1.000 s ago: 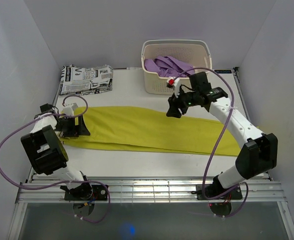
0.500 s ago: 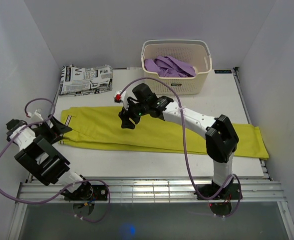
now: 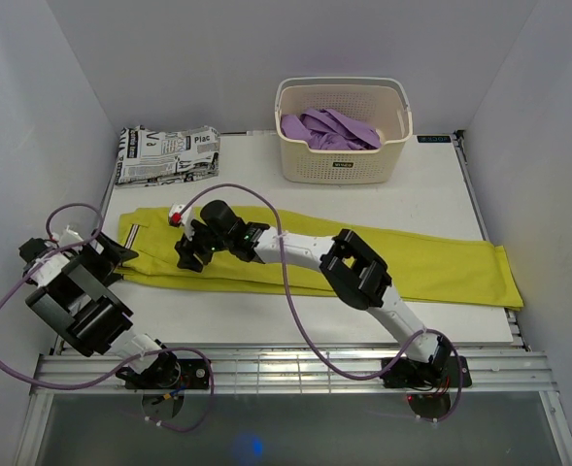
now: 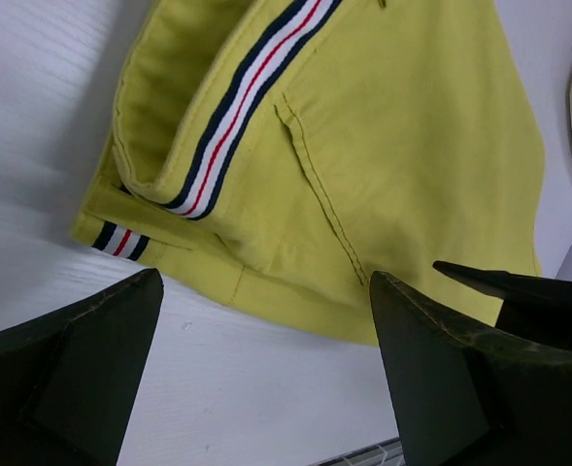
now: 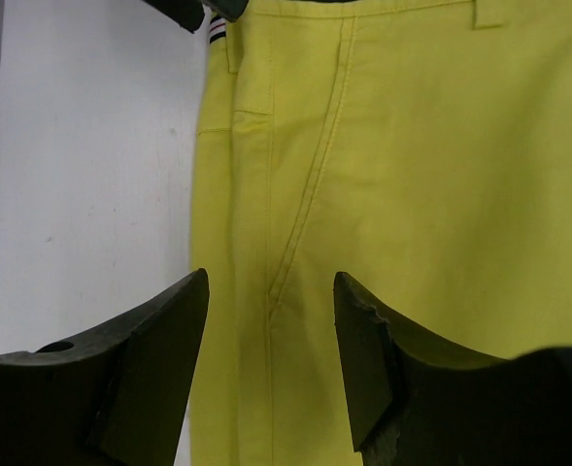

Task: Fold and stack the trousers
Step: Fold the trousers

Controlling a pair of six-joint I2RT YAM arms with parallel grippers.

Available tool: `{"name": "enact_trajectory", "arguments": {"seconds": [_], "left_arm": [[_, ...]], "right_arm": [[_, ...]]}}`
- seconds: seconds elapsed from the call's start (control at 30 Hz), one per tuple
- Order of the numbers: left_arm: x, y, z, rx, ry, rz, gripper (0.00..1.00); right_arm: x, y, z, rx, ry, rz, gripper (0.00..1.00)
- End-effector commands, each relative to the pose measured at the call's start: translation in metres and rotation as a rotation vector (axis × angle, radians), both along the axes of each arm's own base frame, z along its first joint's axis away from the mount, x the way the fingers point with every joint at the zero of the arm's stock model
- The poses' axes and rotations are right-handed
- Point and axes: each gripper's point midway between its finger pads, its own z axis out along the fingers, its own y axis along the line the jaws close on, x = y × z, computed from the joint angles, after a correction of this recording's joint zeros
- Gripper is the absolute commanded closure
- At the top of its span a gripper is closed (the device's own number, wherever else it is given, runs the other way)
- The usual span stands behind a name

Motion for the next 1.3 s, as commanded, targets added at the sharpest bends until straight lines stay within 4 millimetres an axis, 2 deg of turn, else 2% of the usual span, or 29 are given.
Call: {"name": "enact_trajectory", "arguments": {"seconds": [0.0, 0.03, 0.1, 0.17, 0.3, 0.4, 0.47, 0.6, 0.67, 0.77, 0.83, 1.1, 1.27], "left_arm": [[0.01, 0.007, -0.006, -0.016, -0.033, 0.04, 0.02], [0.01, 0.008, -0.009, -0.017, -0.032, 0.042, 0.02], [0.009, 0.005, -0.017, -0.037, -0.02, 0.041, 0.02], [0.007, 0.001, -0.023, -0.055, -0.013, 0.039, 0.02], [0.007, -0.002, -0.026, -0.066, -0.021, 0.033, 0.02], [0.006, -0.001, -0.026, -0.063, -0.021, 0.034, 0.02], [0.006, -0.002, -0.027, -0.065, -0.02, 0.035, 0.02], [0.007, -0.003, -0.026, -0.072, -0.025, 0.032, 0.02], [0.008, -0.004, -0.022, -0.073, -0.04, 0.027, 0.02], [0.01, -0.006, -0.011, -0.096, -0.057, 0.047, 0.02], [0.013, -0.006, -0.004, -0.101, -0.072, 0.049, 0.02], [0.017, -0.006, 0.033, -0.044, -0.157, 0.04, 0.05], [0.018, -0.005, 0.041, -0.038, -0.165, 0.054, 0.07]], "right_arm": [[0.006, 0.029, 0.034, 0.139, -0.093, 0.007, 0.4], [0.006, 0.031, 0.022, 0.127, -0.102, 0.009, 0.4], [0.006, 0.037, 0.015, 0.129, -0.142, -0.011, 0.4], [0.008, 0.04, -0.002, 0.109, -0.194, -0.032, 0.4], [0.007, 0.048, -0.033, 0.066, -0.258, -0.025, 0.41], [0.006, 0.049, -0.04, 0.055, -0.287, -0.029, 0.41], [0.004, 0.047, -0.041, 0.06, -0.307, -0.024, 0.39], [0.001, 0.047, -0.024, 0.097, -0.356, -0.036, 0.37], [0.001, 0.047, -0.019, 0.12, -0.379, -0.046, 0.28], [0.003, 0.048, -0.006, 0.148, -0.395, -0.06, 0.27], [0.003, 0.05, -0.005, 0.155, -0.402, -0.059, 0.26], [0.007, 0.054, -0.024, 0.115, -0.419, -0.06, 0.27], [0.008, 0.052, -0.031, 0.093, -0.425, -0.058, 0.25]]}}
